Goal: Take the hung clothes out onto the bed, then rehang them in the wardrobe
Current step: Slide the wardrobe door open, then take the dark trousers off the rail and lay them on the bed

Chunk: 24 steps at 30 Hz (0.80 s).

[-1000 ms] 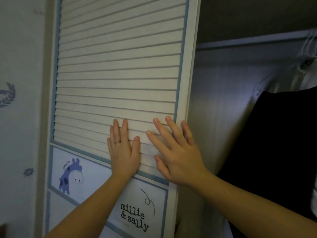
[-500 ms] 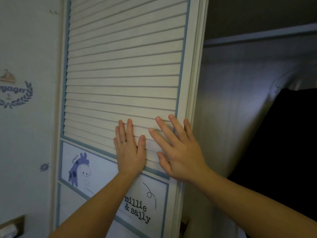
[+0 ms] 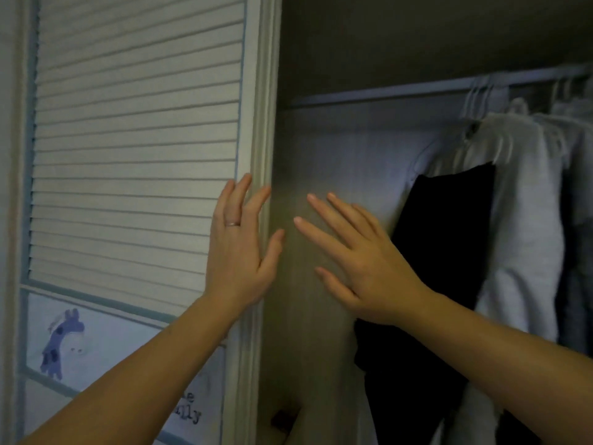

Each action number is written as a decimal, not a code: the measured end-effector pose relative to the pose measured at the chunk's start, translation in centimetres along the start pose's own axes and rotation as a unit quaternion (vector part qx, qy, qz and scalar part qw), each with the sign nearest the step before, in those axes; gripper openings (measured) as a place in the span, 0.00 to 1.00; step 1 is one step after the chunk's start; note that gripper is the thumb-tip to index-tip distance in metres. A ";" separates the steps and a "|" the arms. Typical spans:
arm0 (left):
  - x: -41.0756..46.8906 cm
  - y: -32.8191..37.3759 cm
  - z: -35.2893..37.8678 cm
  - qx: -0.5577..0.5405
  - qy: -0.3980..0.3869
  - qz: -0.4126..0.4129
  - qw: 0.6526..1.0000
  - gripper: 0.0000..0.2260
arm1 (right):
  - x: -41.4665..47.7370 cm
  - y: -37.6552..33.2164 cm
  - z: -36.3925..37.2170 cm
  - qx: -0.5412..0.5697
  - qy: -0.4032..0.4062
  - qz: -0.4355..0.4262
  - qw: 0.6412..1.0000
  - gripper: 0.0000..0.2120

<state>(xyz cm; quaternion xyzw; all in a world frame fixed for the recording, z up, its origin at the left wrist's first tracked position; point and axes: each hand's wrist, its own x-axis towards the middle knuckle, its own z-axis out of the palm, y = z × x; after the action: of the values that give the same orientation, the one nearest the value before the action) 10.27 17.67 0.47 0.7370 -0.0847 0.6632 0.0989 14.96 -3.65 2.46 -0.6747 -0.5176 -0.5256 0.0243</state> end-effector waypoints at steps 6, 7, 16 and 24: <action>4.1 8.4 7.4 -0.017 -0.089 0.078 0.993 0.27 | -5.1 8.3 -7.1 -0.071 -0.038 0.094 0.992 0.29; 4.8 9.5 8.9 -0.022 -0.116 0.078 0.990 0.28 | -5.7 9.6 -8.1 -0.079 -0.047 0.112 0.989 0.29; 11.2 15.5 19.5 -0.117 -0.211 0.068 0.968 0.30 | -5.9 19.1 -13.2 -0.167 -0.108 0.216 0.956 0.28; 16.0 14.7 27.0 -0.182 -0.299 0.026 0.936 0.29 | -0.1 23.6 -11.8 -0.225 -0.170 0.321 0.904 0.27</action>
<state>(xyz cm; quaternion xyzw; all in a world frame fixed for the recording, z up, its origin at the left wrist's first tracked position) 34.14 -3.40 14.17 0.8682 -0.2487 0.3879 0.1843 23.96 -21.43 19.71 -0.8709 -0.1378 -0.4691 -0.0492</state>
